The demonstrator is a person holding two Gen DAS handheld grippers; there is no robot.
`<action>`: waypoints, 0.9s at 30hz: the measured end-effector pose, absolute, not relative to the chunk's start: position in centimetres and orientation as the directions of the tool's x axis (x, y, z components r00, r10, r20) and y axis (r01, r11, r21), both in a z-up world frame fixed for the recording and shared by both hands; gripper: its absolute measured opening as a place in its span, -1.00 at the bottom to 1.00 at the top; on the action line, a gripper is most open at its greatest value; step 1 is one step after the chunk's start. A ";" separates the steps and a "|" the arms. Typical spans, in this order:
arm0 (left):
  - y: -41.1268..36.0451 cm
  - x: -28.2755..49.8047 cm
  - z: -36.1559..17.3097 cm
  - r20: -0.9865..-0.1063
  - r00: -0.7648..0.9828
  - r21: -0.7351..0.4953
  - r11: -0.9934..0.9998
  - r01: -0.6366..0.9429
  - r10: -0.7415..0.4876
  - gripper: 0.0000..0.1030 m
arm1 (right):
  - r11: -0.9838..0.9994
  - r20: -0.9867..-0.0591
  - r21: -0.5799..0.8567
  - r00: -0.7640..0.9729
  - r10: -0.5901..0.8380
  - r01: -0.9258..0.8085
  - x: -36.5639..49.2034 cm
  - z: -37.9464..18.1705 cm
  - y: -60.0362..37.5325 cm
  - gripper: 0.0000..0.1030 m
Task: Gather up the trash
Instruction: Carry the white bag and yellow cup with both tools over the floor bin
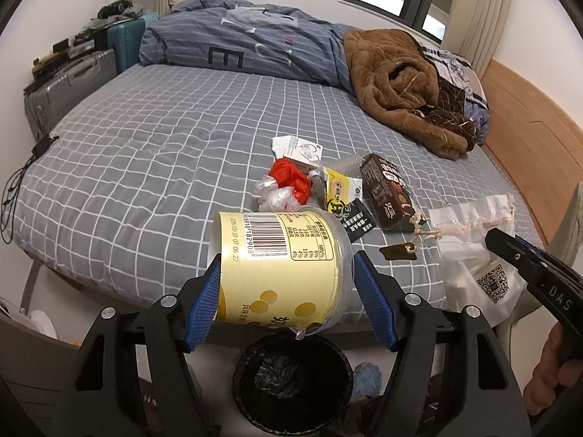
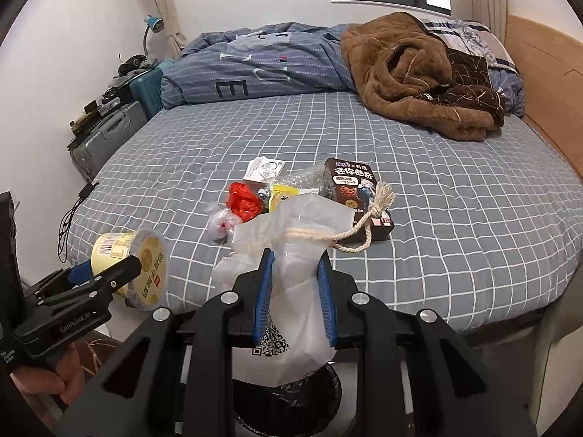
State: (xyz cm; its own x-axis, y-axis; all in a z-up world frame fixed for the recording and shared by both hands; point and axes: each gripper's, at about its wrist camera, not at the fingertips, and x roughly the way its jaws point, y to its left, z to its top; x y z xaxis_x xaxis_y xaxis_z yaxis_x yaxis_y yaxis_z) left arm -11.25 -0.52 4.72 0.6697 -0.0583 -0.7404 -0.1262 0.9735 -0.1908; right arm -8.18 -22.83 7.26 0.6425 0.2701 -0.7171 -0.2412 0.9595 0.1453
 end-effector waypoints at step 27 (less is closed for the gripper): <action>-1.7 -16.6 0.9 -0.768 0.637 -0.193 0.973 -0.130 -0.067 0.32 | 0.956 -0.771 0.142 0.578 0.269 -0.255 -14.1 2.0 -21.8 -0.55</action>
State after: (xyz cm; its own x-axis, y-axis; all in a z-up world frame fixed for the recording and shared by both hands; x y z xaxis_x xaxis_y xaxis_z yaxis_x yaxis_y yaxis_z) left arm -16.65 -1.67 0.93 0.6372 -0.0670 -0.7678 -0.1298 0.9727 -0.1926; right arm -14.14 -21.82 2.03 0.5780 0.2685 -0.7706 -0.2554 0.9564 0.1418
